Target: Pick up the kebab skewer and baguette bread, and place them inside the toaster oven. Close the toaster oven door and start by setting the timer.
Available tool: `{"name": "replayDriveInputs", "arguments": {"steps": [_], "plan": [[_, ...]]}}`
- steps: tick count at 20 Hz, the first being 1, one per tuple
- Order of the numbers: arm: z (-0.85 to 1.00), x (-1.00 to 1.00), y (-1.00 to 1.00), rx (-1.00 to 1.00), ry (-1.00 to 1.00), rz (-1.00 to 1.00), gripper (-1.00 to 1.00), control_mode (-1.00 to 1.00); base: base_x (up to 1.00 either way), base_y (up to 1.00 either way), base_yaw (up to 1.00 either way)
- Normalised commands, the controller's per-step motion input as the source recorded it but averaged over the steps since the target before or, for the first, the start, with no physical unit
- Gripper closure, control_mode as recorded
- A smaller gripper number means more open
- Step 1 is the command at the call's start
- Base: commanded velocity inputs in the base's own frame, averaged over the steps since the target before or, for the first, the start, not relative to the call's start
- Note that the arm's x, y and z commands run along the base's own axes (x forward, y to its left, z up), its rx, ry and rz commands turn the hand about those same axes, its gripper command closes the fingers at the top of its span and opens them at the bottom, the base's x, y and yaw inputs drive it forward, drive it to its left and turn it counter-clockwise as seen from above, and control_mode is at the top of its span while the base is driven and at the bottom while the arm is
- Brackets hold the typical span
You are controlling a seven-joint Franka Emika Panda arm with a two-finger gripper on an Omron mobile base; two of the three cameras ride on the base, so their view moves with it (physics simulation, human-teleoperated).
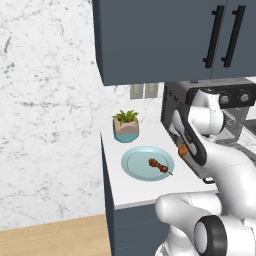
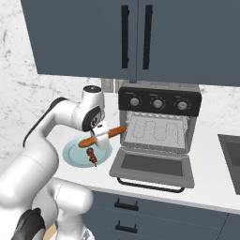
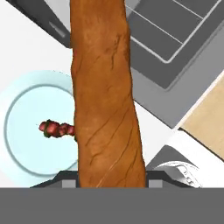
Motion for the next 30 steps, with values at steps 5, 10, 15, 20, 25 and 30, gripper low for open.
{"name": "replayDriveInputs", "arguments": {"steps": [5, 10, 15, 20, 25, 30], "plan": [[0.23, 0.00, -0.79, 0.04, 0.00, -0.56, 1.00, -1.00, 0.00, 0.00, 0.00], [0.32, 0.00, -0.79, 0.08, 0.00, -0.47, 1.00, -1.00, 0.00, 0.00, 0.00], [0.15, 0.03, -0.67, 0.11, -0.13, -0.36, 1.00, -1.00, 0.00, 0.00, 0.00], [0.04, 0.18, -0.31, 0.10, -0.31, -0.03, 1.00, -1.00, 0.00, 0.00, 0.00], [-0.08, 0.17, -0.15, 0.01, -0.27, 0.02, 1.00, -1.00, 0.00, 0.00, 0.00], [-0.29, 0.63, -0.01, 0.00, -0.10, 0.00, 1.00, -1.00, 0.00, 0.00, 0.00]]}}
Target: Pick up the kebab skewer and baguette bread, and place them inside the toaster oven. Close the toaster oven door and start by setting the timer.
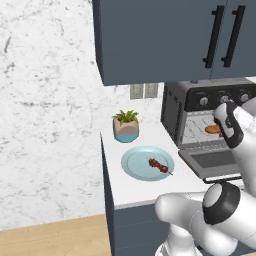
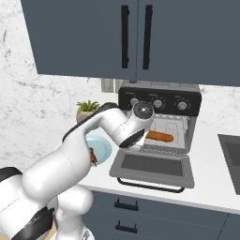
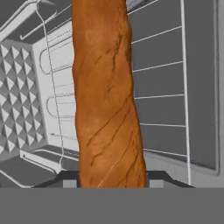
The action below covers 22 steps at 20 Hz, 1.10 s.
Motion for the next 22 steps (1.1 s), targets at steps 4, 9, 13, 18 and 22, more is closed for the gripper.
{"name": "replayDriveInputs", "arguments": {"steps": [4, 9, 13, 18, 22], "plan": [[-0.05, 0.69, -0.06, 0.00, 0.00, -0.07, 1.00, -1.00, 0.00, 0.00, 0.00], [0.00, 0.43, -0.39, 0.00, 0.04, -0.01, 1.00, -1.00, 0.00, 0.00, 0.00], [-0.22, 0.32, -0.25, 0.00, 0.01, 0.00, 1.00, -1.00, 0.00, 0.00, 0.00], [-0.24, 0.32, -0.07, 0.00, 0.00, 0.00, 1.00, -1.00, 0.00, 0.00, 0.00], [-0.10, 0.22, 0.00, 0.00, 0.00, 0.00, 1.00, -1.00, 0.00, 0.00, 0.00]]}}
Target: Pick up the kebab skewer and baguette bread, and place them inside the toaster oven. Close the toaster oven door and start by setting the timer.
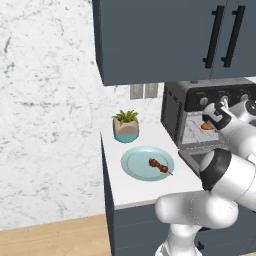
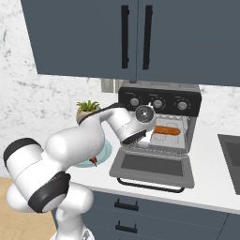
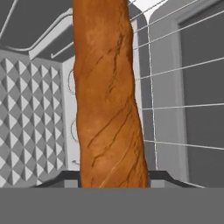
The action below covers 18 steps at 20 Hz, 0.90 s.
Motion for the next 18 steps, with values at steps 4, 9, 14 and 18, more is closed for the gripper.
{"name": "replayDriveInputs", "arguments": {"steps": [4, 9, 14, 18], "plan": [[0.00, 0.11, 0.00, 0.00, 0.00, 0.00, 1.00, -1.00, 0.00, 0.00, 0.00], [0.00, 0.02, 0.00, 0.00, 0.00, 0.00, 1.00, -1.00, 0.00, 0.00, 0.00], [0.00, 0.00, 0.00, 0.00, 0.00, 0.00, 1.00, -1.00, 0.00, 0.00, 0.00], [0.00, 0.00, 0.00, 0.00, 0.00, 0.00, -1.00, -1.00, 0.00, 0.00, 0.00]]}}
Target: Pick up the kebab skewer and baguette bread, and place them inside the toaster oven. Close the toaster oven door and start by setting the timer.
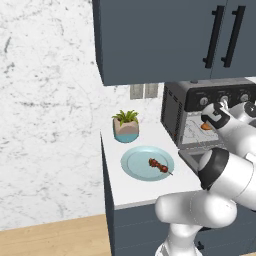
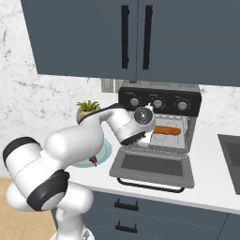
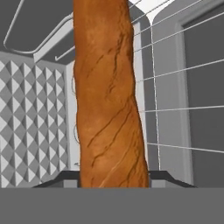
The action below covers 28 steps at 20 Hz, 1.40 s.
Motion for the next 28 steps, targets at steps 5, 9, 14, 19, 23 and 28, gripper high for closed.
{"name": "replayDriveInputs", "arguments": {"steps": [5, 9, 14, 19, 23, 28], "plan": [[0.00, 0.00, 0.00, 0.00, 0.00, 0.00, -1.00, -1.00, 0.00, 0.00, 0.00], [0.00, 0.00, 0.00, 0.00, 0.00, 0.00, -1.00, -1.00, 0.00, 0.00, 0.00], [0.00, 0.00, 0.00, 0.00, 0.00, 0.00, -1.00, -1.00, 0.00, 0.00, 0.00], [0.50, -0.21, 0.33, -0.09, 0.00, -0.04, -1.00, -1.00, 0.00, 0.00, 0.00], [0.70, -0.12, 0.34, -0.12, 0.00, -0.10, -1.00, -1.00, 0.00, 0.00, 0.00], [0.78, -0.02, 0.00, -0.09, 0.07, -0.09, -1.00, -1.00, 0.00, 0.00, 0.00]]}}
